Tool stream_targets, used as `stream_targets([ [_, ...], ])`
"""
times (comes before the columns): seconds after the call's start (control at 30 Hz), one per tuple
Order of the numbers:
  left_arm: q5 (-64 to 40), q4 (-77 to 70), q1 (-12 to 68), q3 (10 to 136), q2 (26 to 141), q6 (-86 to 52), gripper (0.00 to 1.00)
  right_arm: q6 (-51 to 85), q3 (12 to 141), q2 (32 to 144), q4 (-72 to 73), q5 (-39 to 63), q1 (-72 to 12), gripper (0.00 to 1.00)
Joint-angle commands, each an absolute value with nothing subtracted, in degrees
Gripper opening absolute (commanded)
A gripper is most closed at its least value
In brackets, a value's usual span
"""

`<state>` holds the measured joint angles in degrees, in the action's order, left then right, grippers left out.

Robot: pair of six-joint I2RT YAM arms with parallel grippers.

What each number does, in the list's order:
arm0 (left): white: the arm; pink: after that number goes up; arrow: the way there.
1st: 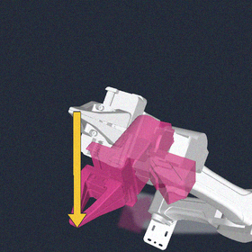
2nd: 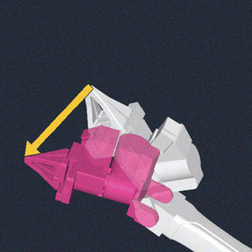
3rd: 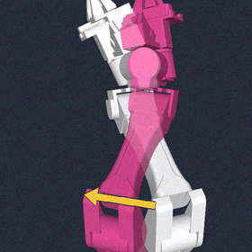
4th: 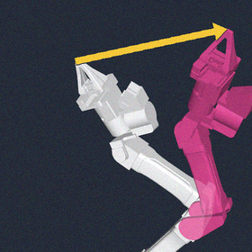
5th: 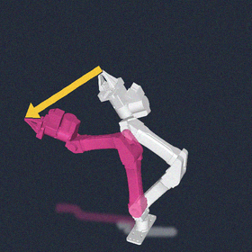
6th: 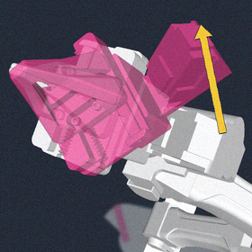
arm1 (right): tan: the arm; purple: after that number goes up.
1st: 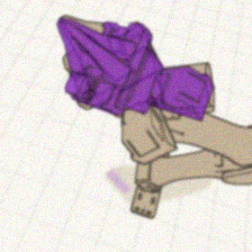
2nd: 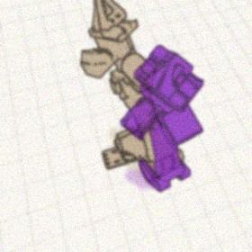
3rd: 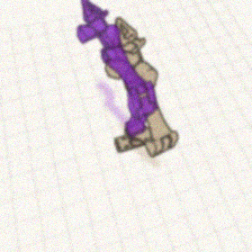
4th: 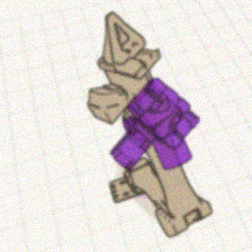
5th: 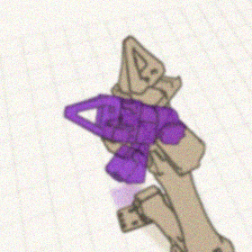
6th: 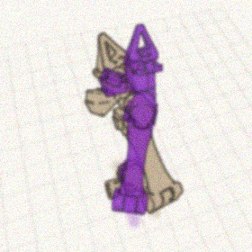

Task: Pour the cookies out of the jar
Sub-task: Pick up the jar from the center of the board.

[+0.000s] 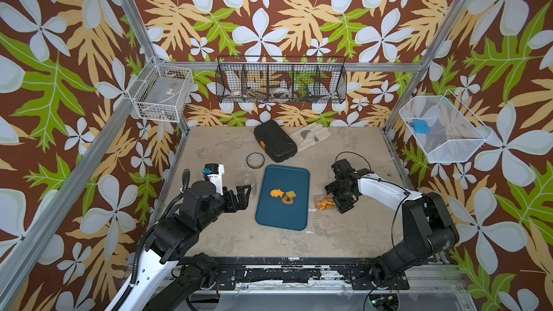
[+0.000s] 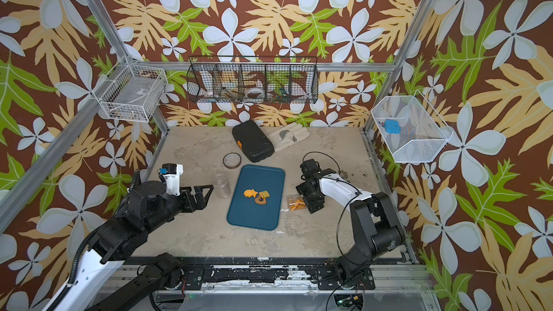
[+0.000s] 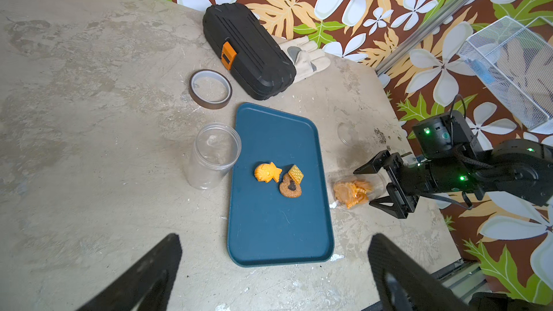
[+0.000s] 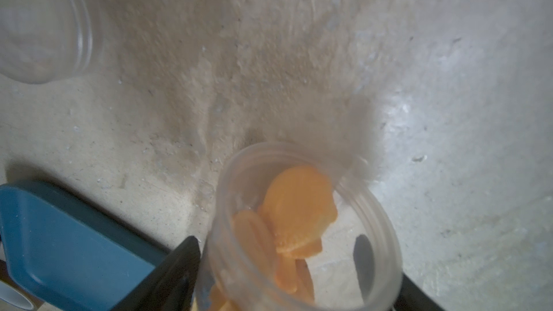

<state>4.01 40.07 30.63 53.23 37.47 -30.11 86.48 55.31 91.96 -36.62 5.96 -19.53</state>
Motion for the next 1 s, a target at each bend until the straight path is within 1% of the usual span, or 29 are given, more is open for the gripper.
stream_targets([
  [0.0,3.3,39.3,30.5,53.3,37.5,-29.9,1.0,84.9,54.4,92.5,-35.4,5.0,-19.6,0.82],
  [0.1,3.0,39.7,30.6,53.4,37.3,-30.2,1.0,84.0,53.1,92.9,-33.9,5.8,-19.7,0.82],
  [0.23,3.3,40.3,30.6,53.6,36.6,-30.6,1.0,83.4,52.8,92.2,-34.4,5.2,-20.0,0.79],
  [0.3,3.3,40.5,30.6,53.6,36.2,-31.0,1.0,83.4,52.6,91.3,-34.5,4.9,-20.1,0.75],
  [0.37,3.3,40.5,30.5,53.4,35.9,-31.5,1.0,82.9,52.6,90.5,-34.2,4.5,-20.2,0.68],
  [0.47,3.3,40.5,30.6,53.6,35.8,-31.9,1.0,81.4,52.4,89.3,-33.2,4.4,-20.3,0.63],
  [0.8,0.1,39.1,30.6,53.6,36.6,-31.9,1.0,74.2,52.3,85.2,-29.9,6.9,-20.3,0.62],
  [0.97,-6.7,35.1,30.6,53.6,38.0,-30.7,1.0,68.0,55.0,80.8,-26.1,8.3,-20.2,0.6],
])
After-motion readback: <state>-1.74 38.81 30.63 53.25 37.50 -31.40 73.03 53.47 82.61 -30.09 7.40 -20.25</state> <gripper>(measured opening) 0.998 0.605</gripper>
